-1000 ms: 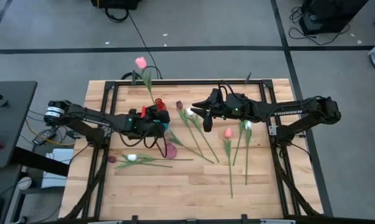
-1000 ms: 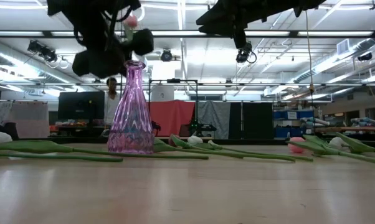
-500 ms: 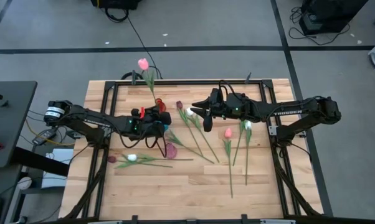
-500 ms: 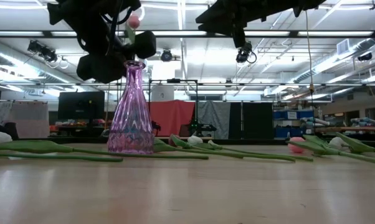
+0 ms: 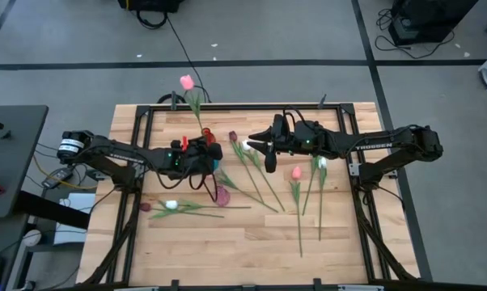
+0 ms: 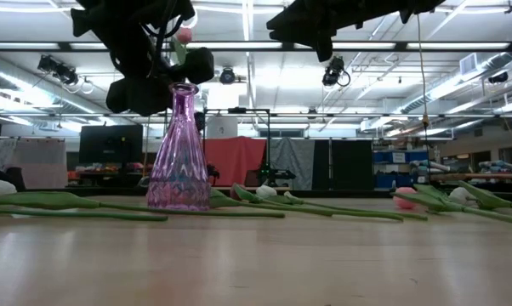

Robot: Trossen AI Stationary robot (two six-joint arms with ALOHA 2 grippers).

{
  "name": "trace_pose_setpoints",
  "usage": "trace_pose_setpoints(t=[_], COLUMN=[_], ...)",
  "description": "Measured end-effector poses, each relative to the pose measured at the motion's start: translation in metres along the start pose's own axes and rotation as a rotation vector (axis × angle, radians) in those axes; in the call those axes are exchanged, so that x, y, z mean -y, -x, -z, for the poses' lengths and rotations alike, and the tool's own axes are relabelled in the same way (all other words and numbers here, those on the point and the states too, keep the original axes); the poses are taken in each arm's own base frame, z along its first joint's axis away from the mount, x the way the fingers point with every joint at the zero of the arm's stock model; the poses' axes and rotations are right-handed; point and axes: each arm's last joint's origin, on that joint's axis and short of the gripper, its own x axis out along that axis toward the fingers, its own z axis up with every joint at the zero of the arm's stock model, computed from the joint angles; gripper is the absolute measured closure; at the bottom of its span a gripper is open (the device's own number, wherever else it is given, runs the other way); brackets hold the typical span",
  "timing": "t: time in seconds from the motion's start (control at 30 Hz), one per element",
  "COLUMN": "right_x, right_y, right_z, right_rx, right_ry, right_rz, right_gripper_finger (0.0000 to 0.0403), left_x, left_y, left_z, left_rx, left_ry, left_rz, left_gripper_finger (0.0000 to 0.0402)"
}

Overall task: Sort flowers into vase by color
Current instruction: Put the left pink flower into the blue vase

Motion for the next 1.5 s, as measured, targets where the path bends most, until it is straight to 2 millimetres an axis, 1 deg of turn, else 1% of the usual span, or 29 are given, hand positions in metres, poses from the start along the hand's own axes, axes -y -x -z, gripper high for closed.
trace_pose_setpoints(t=[0.13, 0.37, 0.6, 0.8, 0.9, 1.07, 1.17, 1.27, 1.5], right_x=[0.000, 0.000, 0.000, 0.000, 0.000, 0.001, 0.001, 0.003, 0.008], right_y=[0.000, 0.000, 0.000, 0.000, 0.000, 0.000, 0.000, 0.000, -0.001], right_z=[0.000, 0.000, 0.001, 0.001, 0.001, 0.001, 0.000, 0.000, -0.001], right_rx=[0.000, 0.000, -0.006, -0.010, -0.009, -0.007, -0.001, 0.001, 0.003], right_ry=[0.030, 0.053, 0.061, 0.061, 0.061, 0.060, 0.059, 0.058, 0.052], right_rz=[0.000, -0.001, 0.000, 0.000, 0.000, 0.003, 0.004, 0.008, 0.027], right_gripper_finger=[0.0284, 0.0284, 0.0284, 0.0284, 0.0284, 0.0284, 0.0284, 0.0284, 0.0284], left_x=[0.000, 0.000, -0.001, -0.002, -0.002, -0.002, -0.002, -0.003, -0.006], left_y=[0.000, 0.000, 0.001, 0.004, 0.004, 0.004, 0.006, 0.009, 0.012], left_z=[-0.001, -0.002, -0.011, -0.013, -0.013, -0.013, -0.014, -0.015, -0.014], left_rx=[0.039, 0.066, 0.072, 0.064, 0.056, 0.055, 0.055, 0.056, 0.001], left_ry=[0.047, 0.048, -0.044, -0.056, -0.053, -0.051, -0.054, -0.059, -0.007], left_rz=[-0.010, -0.019, -0.011, -0.021, -0.018, -0.021, -0.028, -0.037, -0.049], left_gripper_finger=[0.0386, 0.0378, 0.0376, 0.0371, 0.0351, 0.0292, 0.0264, 0.0254, 0.0252])
